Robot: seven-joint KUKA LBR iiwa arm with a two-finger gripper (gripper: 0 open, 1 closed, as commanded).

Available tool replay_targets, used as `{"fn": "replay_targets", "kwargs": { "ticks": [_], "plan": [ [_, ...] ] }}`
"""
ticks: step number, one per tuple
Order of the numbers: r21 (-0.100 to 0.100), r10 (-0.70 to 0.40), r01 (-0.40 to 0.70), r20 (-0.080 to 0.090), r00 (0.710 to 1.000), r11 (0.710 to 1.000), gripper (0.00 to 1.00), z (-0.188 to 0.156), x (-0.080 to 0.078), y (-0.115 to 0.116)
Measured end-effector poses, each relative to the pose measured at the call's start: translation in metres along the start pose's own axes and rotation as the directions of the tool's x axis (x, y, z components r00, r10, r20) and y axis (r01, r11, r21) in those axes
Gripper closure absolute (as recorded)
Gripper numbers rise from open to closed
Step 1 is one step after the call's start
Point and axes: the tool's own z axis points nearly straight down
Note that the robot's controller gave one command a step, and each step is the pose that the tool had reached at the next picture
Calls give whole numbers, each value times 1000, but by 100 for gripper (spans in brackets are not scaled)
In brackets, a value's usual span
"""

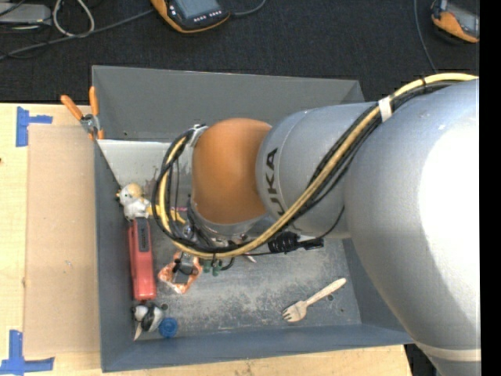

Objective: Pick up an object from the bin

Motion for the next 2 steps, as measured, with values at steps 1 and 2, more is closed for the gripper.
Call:
{"fn": "replay_targets", "kwargs": {
  "ticks": [1, 2],
  "plan": [
    [-1, 0, 0, 1, 1000, 1000, 100, -23, -1, 0],
    [-1, 0, 0, 0, 1000, 1000, 100, -45, 0, 0]
  ]
}}
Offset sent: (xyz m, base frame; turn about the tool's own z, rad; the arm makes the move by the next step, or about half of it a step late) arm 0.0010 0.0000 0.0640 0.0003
